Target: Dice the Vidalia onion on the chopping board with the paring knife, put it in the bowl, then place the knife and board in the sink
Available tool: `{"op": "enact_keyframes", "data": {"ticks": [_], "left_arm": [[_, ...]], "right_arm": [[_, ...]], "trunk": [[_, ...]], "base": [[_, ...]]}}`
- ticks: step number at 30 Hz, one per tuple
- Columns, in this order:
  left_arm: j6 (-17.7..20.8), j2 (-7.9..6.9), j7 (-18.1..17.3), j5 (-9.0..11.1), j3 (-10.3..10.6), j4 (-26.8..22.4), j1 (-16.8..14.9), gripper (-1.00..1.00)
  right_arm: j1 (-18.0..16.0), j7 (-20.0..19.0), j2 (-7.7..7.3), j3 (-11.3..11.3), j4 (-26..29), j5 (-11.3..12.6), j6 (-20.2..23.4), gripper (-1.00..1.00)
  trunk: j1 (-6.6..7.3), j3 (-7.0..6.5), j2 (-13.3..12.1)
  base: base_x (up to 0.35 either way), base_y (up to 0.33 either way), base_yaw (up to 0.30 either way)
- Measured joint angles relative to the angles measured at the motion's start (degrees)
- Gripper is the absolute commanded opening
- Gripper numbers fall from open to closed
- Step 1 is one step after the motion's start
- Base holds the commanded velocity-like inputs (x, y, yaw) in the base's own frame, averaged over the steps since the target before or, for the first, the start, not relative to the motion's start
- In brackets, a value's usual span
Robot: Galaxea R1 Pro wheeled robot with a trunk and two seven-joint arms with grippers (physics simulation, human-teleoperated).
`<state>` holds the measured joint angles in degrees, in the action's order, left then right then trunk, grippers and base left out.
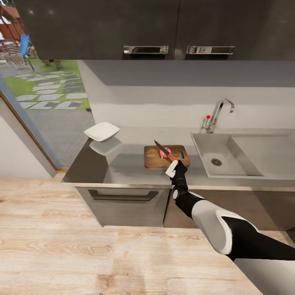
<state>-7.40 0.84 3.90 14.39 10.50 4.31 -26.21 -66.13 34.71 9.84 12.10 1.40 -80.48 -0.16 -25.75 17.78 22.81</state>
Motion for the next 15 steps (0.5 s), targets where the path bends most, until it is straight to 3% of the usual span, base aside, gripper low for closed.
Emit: {"op": "enact_keyframes", "data": {"ticks": [15], "left_arm": [[0.00,0.00,0.00,0.00,0.00,0.01,0.03,1.00]], "right_arm": [[0.00,0.11,0.00,0.06,0.40,0.13,-0.02,-1.00]], "trunk": [[0.00,0.00,0.00]], "base": [[0.000,0.000,0.000]]}}
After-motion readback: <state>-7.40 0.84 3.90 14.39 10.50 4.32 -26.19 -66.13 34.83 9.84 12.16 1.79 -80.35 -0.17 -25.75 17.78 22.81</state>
